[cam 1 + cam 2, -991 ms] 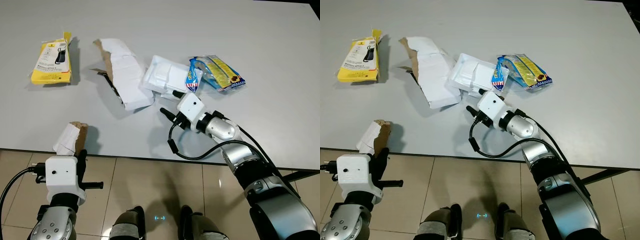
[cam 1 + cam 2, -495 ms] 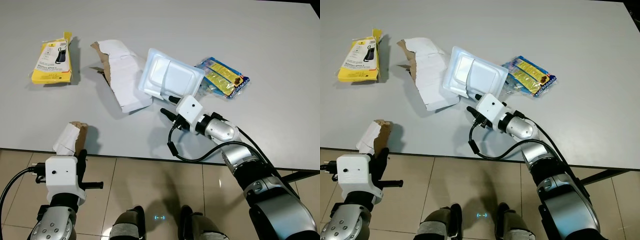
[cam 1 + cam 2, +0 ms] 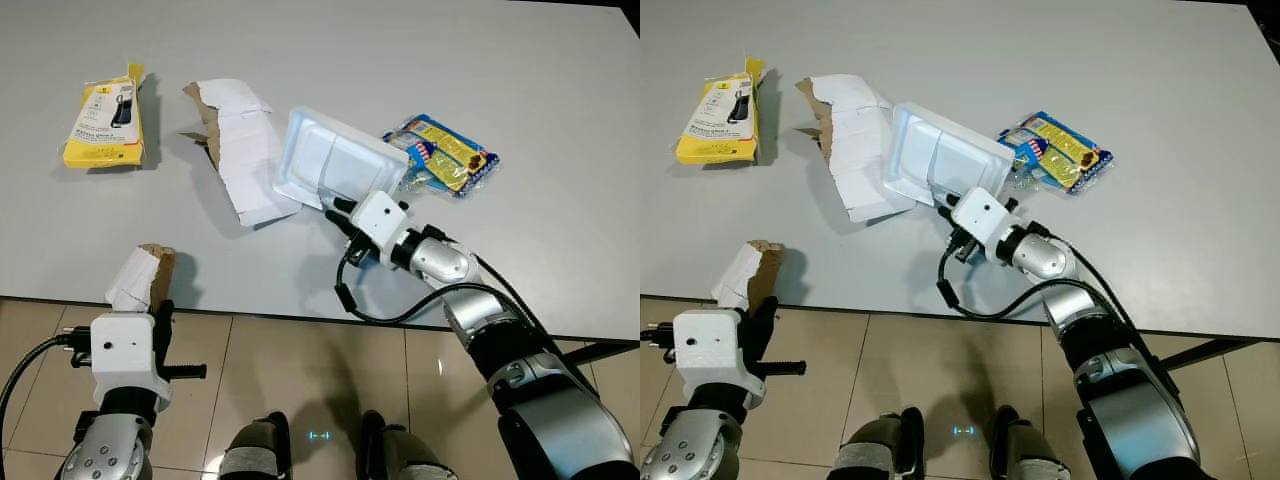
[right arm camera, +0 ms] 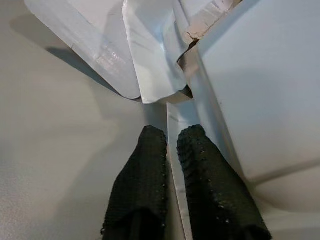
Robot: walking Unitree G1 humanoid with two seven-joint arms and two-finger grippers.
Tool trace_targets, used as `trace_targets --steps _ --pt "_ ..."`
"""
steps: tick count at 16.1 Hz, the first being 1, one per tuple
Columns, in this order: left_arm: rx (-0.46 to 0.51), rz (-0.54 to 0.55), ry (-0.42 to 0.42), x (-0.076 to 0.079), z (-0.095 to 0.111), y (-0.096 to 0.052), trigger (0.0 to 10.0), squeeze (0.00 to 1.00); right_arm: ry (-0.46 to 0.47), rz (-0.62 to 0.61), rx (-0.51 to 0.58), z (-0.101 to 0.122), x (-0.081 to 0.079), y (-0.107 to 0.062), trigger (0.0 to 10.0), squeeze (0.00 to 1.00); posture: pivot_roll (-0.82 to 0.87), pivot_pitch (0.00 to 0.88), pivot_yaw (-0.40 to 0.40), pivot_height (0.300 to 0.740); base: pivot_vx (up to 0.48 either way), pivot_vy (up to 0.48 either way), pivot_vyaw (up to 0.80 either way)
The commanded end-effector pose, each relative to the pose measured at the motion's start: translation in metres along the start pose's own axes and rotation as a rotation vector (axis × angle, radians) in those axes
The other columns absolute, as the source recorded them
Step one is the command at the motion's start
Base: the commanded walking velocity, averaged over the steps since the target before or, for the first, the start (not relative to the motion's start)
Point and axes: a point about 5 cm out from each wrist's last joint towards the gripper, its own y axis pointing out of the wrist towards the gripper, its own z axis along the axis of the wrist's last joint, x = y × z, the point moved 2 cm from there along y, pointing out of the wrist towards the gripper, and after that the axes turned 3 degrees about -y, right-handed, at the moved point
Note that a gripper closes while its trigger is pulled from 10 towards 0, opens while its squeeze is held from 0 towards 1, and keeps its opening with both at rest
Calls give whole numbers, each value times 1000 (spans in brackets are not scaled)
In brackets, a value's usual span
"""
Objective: Picking trash to rubbish bin
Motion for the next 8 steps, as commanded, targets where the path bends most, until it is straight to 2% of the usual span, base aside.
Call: trace_targets --steps 1,8 --pt "-1 4 11 -1 1 -3 10000 0 13 32 -55 -14 -12 -3 0 0 169 282 23 740 0 0 0" --pt "2 4 16 -2 2 -3 10000 0 6 12 -52 -13 -9 -2 0 0 173 276 26 740 0 0 0"
